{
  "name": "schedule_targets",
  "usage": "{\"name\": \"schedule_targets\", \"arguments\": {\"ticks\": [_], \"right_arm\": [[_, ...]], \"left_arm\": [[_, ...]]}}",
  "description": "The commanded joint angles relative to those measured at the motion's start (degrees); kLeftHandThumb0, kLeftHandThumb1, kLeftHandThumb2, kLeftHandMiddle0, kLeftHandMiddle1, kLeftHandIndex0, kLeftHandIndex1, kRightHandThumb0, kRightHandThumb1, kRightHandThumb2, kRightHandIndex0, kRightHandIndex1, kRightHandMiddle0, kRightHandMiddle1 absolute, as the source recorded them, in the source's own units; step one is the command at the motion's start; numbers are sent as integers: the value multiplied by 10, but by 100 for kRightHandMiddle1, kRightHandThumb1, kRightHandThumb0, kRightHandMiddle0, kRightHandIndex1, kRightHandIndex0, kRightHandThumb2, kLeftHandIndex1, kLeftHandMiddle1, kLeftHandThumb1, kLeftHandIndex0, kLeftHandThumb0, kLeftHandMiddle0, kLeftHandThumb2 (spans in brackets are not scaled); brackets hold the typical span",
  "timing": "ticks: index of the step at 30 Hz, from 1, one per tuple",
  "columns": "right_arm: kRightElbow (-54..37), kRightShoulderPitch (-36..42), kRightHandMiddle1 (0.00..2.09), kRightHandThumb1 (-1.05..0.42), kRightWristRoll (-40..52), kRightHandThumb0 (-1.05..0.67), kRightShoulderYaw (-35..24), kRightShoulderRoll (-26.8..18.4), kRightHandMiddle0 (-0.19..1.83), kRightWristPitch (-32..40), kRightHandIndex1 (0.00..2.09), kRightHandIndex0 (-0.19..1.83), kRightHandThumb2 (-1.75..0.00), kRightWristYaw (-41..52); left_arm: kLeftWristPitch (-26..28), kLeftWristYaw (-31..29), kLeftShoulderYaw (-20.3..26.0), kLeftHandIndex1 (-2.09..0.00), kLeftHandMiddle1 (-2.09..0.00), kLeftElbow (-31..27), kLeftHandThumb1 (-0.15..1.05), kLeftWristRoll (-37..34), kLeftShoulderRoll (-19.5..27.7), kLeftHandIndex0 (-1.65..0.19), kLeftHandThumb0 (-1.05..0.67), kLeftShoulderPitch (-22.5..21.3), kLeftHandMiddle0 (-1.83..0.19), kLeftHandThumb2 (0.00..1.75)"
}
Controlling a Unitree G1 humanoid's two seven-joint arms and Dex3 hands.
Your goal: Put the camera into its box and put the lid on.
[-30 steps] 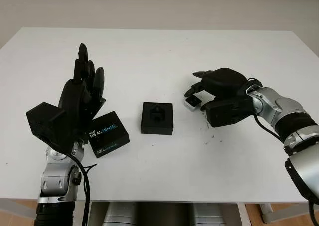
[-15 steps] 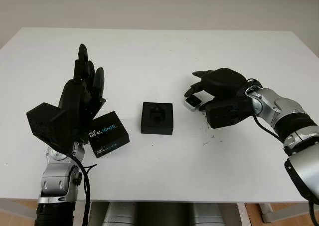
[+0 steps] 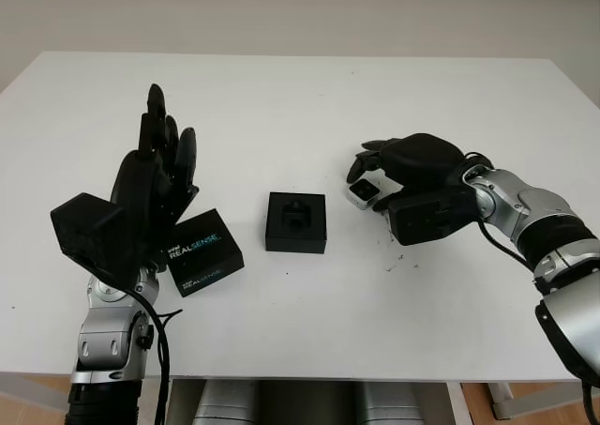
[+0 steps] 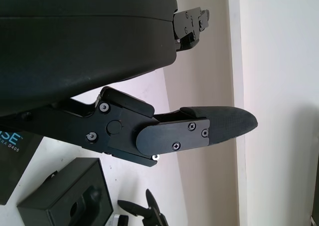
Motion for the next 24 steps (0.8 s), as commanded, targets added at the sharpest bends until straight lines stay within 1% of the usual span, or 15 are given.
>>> {"name": "schedule_targets", "arguments": {"ticks": [1,11,16,21,24], "right_arm": [[5,15,120,-96,0,-36,3,-4,43,0,5,26,-5,7],[0,28,119,-95,8,-37,-4,-3,43,11,6,28,-5,6],[3,39,120,-95,40,-37,-28,0,44,10,6,30,-5,17],[-1,53,140,-95,79,-38,-58,-2,36,3,6,29,-5,27],[-9,58,145,-96,92,-37,-69,-7,32,-2,5,29,-6,32]], "left_arm": [[2,2,-1,-2,-4,-11,105,-1,-1,19,-73,-2,19,49],[2,-2,0,-1,-3,-8,105,-1,3,19,-74,-7,19,48],[1,-2,-1,0,-3,-8,105,1,3,19,-74,-8,19,48],[5,-1,-2,0,-3,-9,105,1,3,19,-74,-9,19,48],[4,0,-3,-1,-4,-7,105,2,2,19,-74,-10,19,48]]}}
